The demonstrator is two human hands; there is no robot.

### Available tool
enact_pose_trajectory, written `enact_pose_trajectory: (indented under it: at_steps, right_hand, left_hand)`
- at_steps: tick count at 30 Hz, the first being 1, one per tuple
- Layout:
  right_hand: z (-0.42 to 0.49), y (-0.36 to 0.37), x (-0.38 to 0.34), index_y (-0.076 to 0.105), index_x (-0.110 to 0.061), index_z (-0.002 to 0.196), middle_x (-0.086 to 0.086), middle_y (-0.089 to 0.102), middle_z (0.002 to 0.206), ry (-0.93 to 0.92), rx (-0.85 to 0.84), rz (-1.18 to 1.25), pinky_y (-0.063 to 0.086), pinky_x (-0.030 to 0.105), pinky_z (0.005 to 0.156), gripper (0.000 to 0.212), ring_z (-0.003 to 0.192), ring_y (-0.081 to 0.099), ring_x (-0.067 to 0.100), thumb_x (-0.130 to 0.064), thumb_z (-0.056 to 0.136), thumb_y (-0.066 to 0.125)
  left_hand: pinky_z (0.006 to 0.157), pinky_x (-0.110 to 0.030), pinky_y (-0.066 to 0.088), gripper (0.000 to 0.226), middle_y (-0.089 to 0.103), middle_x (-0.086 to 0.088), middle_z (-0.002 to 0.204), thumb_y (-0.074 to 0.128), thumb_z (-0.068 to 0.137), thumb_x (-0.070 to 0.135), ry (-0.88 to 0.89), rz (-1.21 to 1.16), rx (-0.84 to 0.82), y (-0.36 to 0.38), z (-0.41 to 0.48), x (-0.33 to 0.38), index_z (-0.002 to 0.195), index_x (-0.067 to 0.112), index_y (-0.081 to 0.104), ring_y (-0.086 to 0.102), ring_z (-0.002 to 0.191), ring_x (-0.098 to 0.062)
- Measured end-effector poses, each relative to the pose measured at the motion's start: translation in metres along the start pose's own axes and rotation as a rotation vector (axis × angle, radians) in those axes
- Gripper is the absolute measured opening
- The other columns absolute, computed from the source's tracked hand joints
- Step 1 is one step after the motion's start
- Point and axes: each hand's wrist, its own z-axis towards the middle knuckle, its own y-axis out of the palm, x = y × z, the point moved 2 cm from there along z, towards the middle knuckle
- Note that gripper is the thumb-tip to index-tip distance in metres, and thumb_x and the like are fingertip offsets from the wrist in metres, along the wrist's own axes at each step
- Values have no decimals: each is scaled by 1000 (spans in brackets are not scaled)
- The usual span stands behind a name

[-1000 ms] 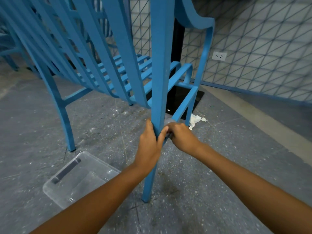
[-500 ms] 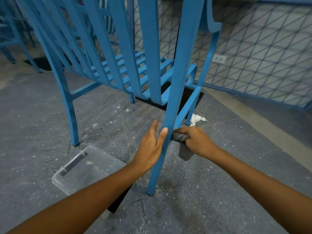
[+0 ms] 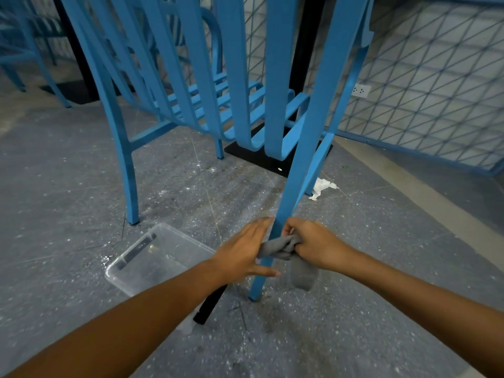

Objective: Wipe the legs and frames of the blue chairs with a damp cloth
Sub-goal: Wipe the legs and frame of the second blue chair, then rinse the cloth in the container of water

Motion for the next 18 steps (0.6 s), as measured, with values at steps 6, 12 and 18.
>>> enact_pose_trajectory:
  at_steps: [6,12,18]
  right_hand:
    - [13,34,-34,53,-10,92,14,63,91,-81,-3,93,45,30,73,17,85,58,25,3,82,51]
    - [38,57,-62,56,-5,98,12,63,94,-102,6,206,46,29,68,16,84,56,22,-2,83,55]
    - [68,73,-89,57,-1,98,14,63,89,-122,4,326,40,18,58,18,80,54,16,-6,82,62]
  left_hand:
    - [81,-7,35,54,53,2,113,73,78,30,-32,-119,-84,-19,-14,-15,122,12,49,47,102,-8]
    - [73,-24,44,27,68,-9,94,72,79,16,-187,-131,-61,-38,-32,-57,101,3,64,62,88,-23]
    - [64,-26,40,18,60,-6,82,71,72,4,-309,-135,-73,-70,-44,-96,86,11,63,53,76,-19]
